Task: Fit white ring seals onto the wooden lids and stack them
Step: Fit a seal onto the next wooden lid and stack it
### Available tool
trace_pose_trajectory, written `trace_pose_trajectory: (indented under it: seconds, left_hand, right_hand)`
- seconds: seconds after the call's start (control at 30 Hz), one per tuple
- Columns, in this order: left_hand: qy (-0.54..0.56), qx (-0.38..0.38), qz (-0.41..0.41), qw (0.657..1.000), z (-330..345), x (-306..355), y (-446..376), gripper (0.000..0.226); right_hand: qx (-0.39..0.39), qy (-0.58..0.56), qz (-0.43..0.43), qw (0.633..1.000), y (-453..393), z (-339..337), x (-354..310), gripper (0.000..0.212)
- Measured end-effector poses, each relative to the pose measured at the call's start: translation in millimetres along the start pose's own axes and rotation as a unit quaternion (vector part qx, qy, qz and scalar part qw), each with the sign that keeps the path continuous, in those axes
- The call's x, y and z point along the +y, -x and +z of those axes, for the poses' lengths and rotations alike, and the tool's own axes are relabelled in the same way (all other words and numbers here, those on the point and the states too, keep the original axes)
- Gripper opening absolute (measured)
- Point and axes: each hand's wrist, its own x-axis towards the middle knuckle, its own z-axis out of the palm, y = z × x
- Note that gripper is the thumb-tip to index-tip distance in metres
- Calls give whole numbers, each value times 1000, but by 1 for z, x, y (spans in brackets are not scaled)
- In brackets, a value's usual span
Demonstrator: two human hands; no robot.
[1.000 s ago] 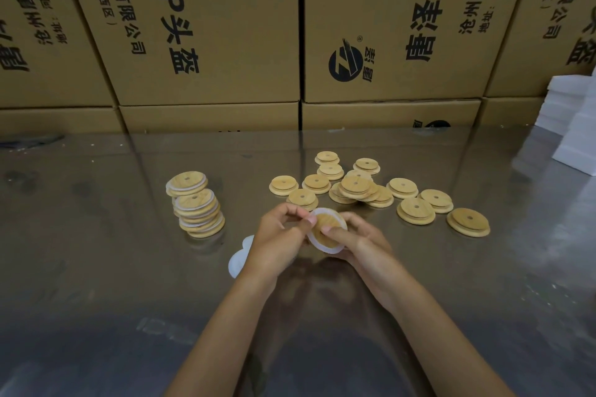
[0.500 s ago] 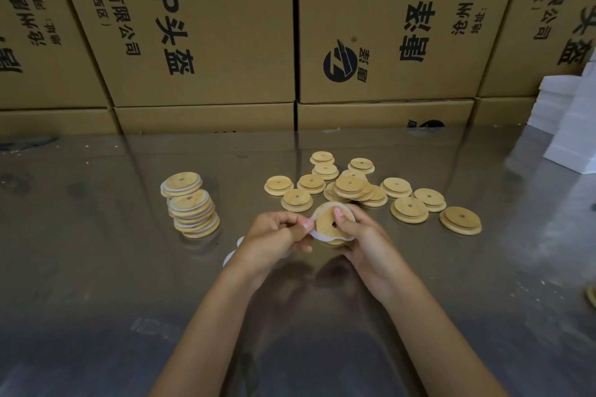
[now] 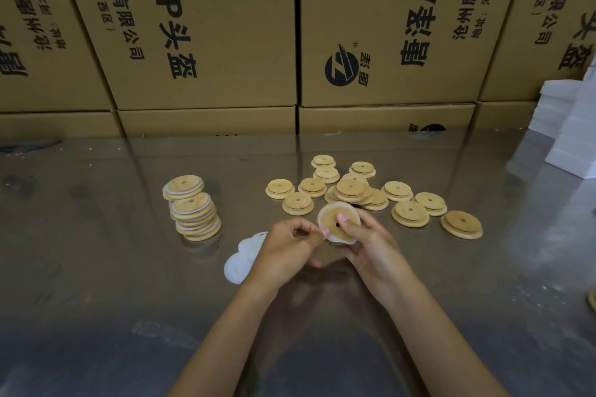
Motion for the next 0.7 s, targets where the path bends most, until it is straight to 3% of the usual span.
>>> trace_pose_trajectory:
  seconds: [0.17, 0.33, 0.5, 0.7]
  left_hand:
    - [5, 38, 20, 999, 3, 0, -1, 14]
    - [-56, 72, 93, 991, -1, -4, -4, 11]
    - [-90, 40, 120, 988, -2, -5, -4, 10]
    - [-84, 12, 96, 992, -4, -3, -4, 15]
  right_hand:
    - [24, -8, 13, 1000, 1, 4, -1, 24]
    - [20, 148, 2, 989, 3, 7, 3, 19]
    - [9, 222, -40, 974, 6, 10, 5, 13]
    - [-19, 192, -25, 981, 9, 8, 2, 20]
